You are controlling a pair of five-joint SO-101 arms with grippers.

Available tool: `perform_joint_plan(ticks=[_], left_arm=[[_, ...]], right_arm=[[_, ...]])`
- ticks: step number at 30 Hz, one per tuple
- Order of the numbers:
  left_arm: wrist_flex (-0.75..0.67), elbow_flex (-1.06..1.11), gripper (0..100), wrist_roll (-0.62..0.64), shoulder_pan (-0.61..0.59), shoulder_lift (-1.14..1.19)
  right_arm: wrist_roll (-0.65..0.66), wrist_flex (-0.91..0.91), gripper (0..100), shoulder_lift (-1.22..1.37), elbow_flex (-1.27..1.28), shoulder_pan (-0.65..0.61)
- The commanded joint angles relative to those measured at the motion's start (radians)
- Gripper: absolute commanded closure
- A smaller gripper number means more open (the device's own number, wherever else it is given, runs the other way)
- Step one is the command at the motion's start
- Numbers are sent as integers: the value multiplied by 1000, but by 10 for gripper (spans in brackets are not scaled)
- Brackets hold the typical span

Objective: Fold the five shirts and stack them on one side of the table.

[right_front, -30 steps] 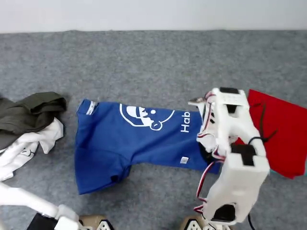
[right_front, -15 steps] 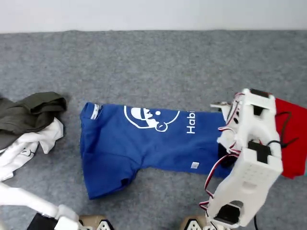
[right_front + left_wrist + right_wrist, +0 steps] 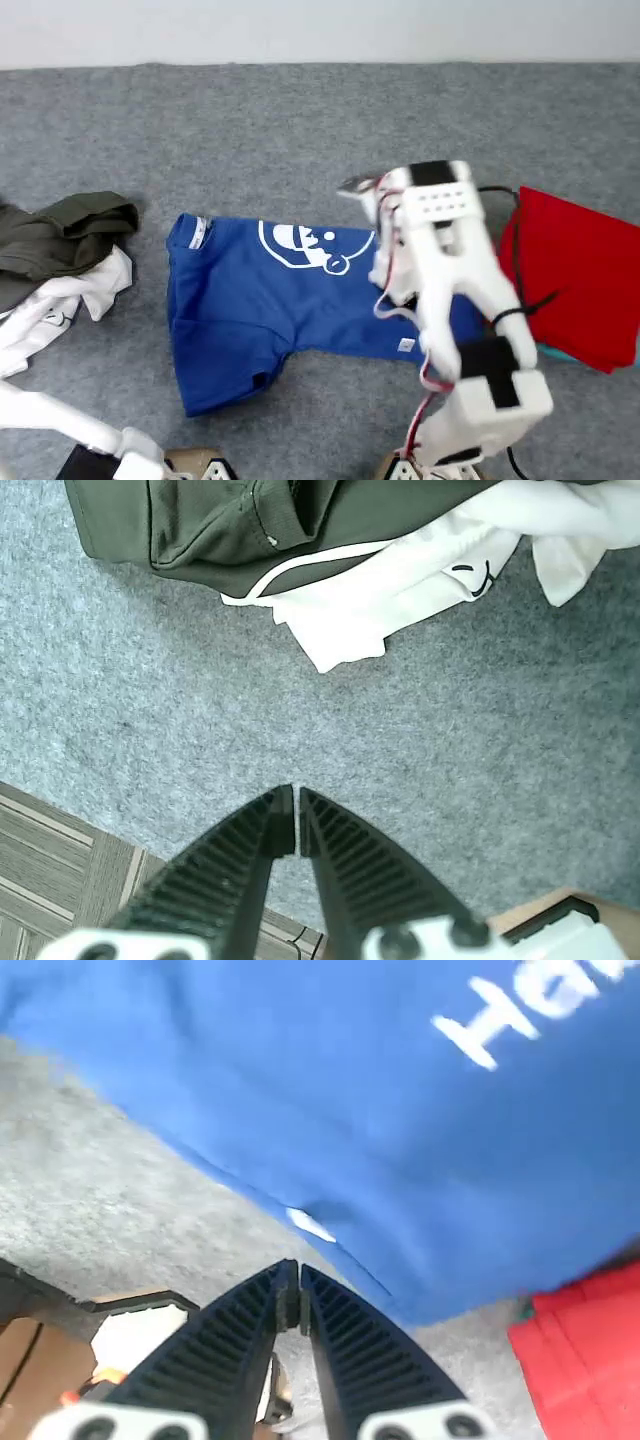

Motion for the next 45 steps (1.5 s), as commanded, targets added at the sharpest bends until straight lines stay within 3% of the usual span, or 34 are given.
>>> perform_joint_plan(ticks=[1, 11, 19, 26, 31, 38, 45], left_arm=[[17, -8, 977, -15, -6, -37], [15, -2, 977, -14, 0, -29], [15, -1, 975, -14, 5, -26], [15, -1, 974, -14, 5, -26], [15, 1, 974, -14, 5, -26], [15, 1, 974, -14, 5, -26], [0, 1, 974, -17, 5, -26]], right_arm=[[-11, -105, 989, -151, 95, -88], [-9, -432, 983, -278, 362, -499], [-9, -591, 753, -278, 373, -733], [-8, -615, 748, -171, 364, -918], [-8, -621, 748, 10, 252, -940], [-6, -601, 748, 234, 41, -875], [-5, -568, 750, 317, -14, -875]])
